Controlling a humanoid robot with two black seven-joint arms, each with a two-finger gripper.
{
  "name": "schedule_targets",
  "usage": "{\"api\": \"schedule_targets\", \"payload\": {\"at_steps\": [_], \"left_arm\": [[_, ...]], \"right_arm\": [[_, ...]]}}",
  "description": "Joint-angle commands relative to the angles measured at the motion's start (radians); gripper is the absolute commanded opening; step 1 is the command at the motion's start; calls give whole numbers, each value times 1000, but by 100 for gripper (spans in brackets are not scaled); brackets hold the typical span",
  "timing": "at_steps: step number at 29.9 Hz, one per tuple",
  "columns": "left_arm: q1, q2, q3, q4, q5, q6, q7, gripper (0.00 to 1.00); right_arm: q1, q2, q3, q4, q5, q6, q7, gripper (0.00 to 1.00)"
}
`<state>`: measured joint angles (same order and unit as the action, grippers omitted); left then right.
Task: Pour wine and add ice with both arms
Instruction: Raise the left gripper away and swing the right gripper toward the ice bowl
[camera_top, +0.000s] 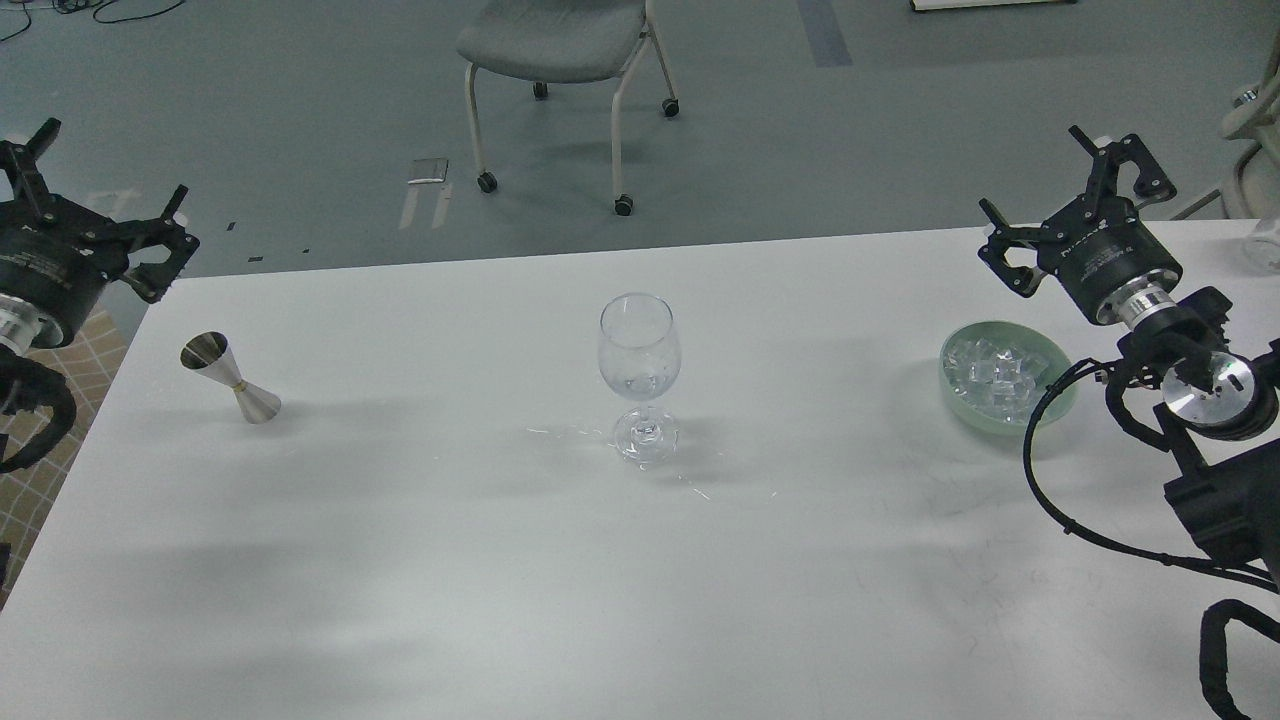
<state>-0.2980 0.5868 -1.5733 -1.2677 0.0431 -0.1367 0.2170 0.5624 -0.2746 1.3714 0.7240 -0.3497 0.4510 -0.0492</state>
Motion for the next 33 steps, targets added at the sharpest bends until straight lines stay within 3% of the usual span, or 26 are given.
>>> {"api": "schedule_targets", "payload": {"at_steps": [1, 4, 6, 11, 16, 25, 28, 32, 33], "left_arm": [[-10, 21, -2, -21, 1, -42, 11, 95], [5, 18, -14, -28, 0, -156, 2, 94], [10, 15, -24, -29, 0, -168, -1, 95], [31, 28, 13, -44, 35, -141, 8, 96], [-1, 56, 13, -90, 72, -52, 16, 97], [-55, 18, 16, 7, 74, 32, -2, 98], [-108, -15, 21, 74, 75, 28, 18, 97], [-122, -19, 73, 88, 72, 20, 108, 93], [-122, -27, 71, 88, 70, 17, 111, 92]], "right_arm": [[33, -46, -61, 14, -9, -3, 2, 100], [69, -101, -95, 9, -12, -8, -3, 100], [114, -133, -142, 8, -44, -8, -4, 100], [209, -192, -284, 8, -147, -8, -1, 100], [266, -193, -328, 9, -224, -9, -1, 100], [370, -189, -411, 11, -604, -9, 8, 100], [405, -192, -480, 12, -730, -11, 9, 100], [543, -221, -693, 26, -975, -9, 9, 100], [565, -233, -730, 34, -1000, -9, 9, 100]]}}
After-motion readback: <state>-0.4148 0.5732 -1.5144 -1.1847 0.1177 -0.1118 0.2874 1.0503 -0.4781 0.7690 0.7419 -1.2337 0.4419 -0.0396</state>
